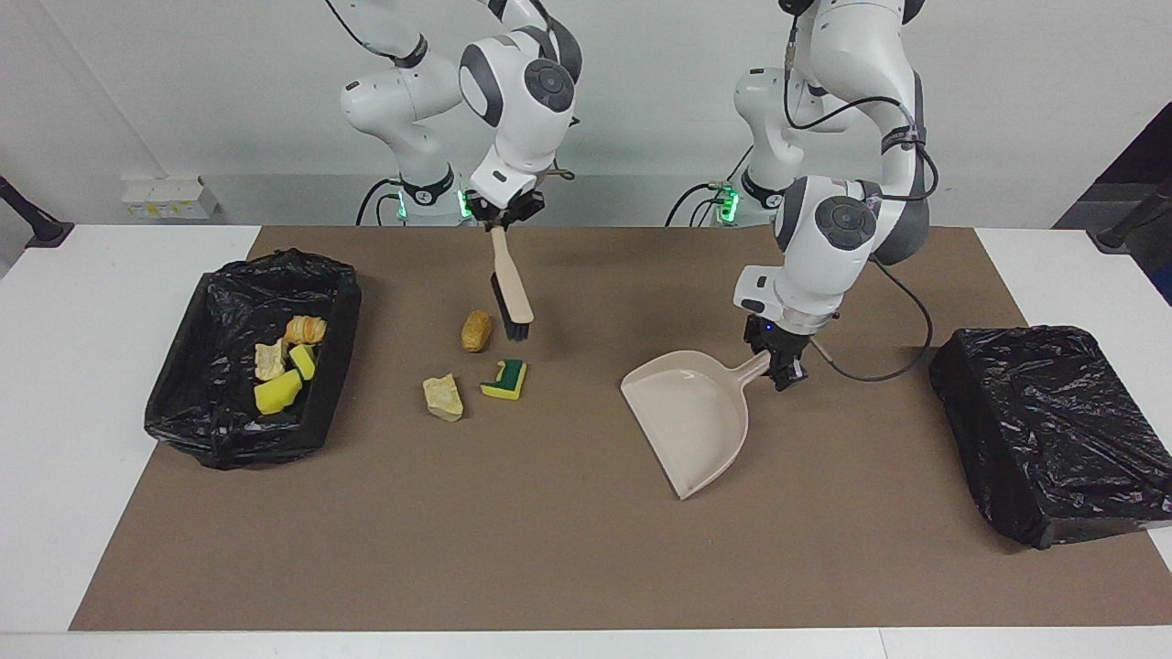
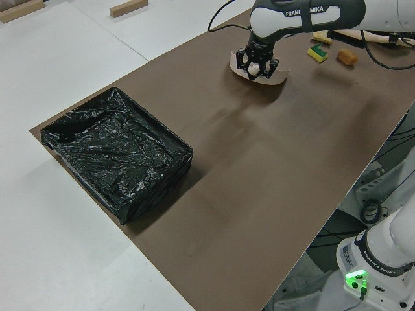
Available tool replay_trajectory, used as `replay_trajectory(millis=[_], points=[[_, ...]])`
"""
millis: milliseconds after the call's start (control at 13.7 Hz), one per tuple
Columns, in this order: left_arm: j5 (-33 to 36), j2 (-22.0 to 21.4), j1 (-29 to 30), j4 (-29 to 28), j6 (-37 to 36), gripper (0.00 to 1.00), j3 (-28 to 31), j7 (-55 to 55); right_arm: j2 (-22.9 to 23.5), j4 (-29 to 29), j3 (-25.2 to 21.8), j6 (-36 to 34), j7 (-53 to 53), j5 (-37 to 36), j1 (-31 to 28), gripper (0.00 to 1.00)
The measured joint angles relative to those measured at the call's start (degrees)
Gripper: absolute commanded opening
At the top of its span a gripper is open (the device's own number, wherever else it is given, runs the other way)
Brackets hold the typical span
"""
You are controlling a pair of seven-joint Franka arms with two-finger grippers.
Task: Sweep and dump trash in bin
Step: 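Reach the left gripper toward the dustpan handle while the right gripper withdraws, then move the brush with the right gripper behind the sponge and crust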
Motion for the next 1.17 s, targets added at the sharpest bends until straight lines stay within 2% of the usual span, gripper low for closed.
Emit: replay_trajectory(millis=[366,585,1024,1171], points=[[4.3,0.1,-2.0,-0.1,-2.8,0.00,-1.0,1.6,3.8,1.1,-0.2,5.0,-14.8,-12.1,-12.1,0.00],[6.9,0.3,-2.9,-0.1,-3.4,0.00,-1.0,1.6,5.5,1.3,-0.2,10.3,-21.0,-15.0,-18.0,0.00],[7.4,0.4,-6.5,-0.5,-3.4,0.00,-1.2,1.6,9.1,1.4,-0.2,14.9,-23.2,-22.1,-21.0,0.00],[7.5,0.4,-7.3,-0.9,-3.4,0.00,-1.2,1.6,10.6,1.5,-0.2,15.4,-23.0,-22.3,-21.3,0.00]])
